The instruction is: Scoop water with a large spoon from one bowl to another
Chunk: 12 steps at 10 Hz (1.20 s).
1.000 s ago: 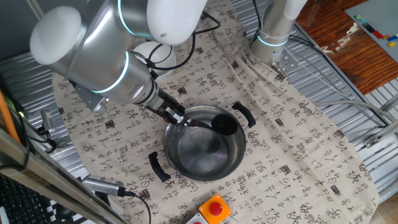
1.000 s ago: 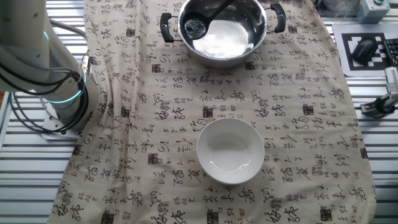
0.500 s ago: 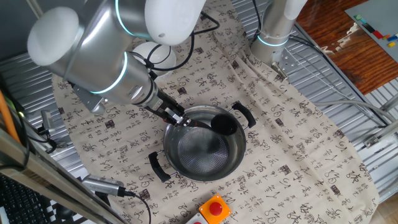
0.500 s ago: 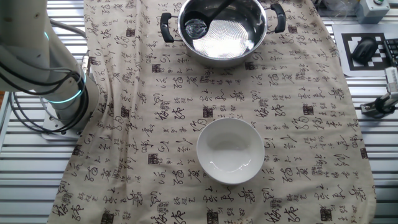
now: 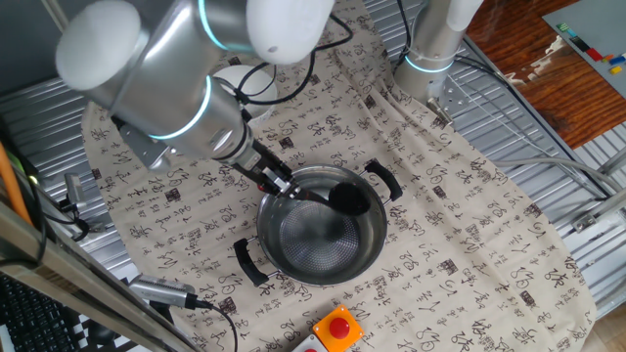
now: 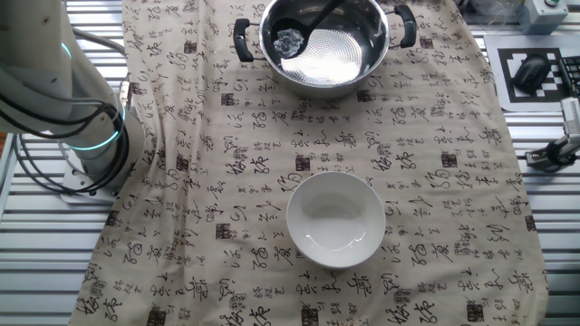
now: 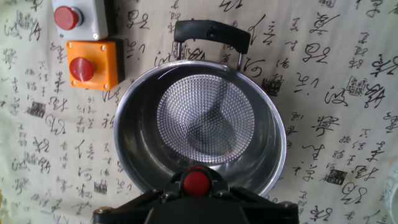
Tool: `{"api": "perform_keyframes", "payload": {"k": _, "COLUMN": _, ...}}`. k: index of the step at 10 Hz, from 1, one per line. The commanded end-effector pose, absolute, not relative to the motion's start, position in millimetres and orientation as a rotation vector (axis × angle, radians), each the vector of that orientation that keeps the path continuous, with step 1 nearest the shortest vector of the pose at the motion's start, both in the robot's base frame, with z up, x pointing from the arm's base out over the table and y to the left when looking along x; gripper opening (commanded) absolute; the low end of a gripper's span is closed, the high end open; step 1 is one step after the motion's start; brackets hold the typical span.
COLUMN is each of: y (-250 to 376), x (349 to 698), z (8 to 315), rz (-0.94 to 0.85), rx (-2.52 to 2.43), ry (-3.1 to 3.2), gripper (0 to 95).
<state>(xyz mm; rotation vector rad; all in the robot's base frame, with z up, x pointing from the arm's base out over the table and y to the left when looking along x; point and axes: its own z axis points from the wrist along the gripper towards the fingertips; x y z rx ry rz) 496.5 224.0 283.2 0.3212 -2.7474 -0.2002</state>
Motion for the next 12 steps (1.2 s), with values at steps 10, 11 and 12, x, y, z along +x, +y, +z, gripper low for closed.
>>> {"api": "perform_keyframes", "payload": {"k": 10, "y": 224.0, "x": 496.9, "z": 283.1, "rz": -0.185, "rx": 0.301, "ry": -2.760, "gripper": 0.0}}
{"api": "perform_keyframes", "payload": {"k": 11, "y": 224.0, "x": 496.9, "z": 283.1, "rz": -0.187, "rx": 0.306, "ry": -2.756, "gripper": 0.0}}
{"api": "perform_keyframes", "payload": {"k": 12, "y": 224.0, "x": 496.9, "z": 283.1, "rz": -0.188, "rx": 0.311, "ry": -2.753, "gripper": 0.0}}
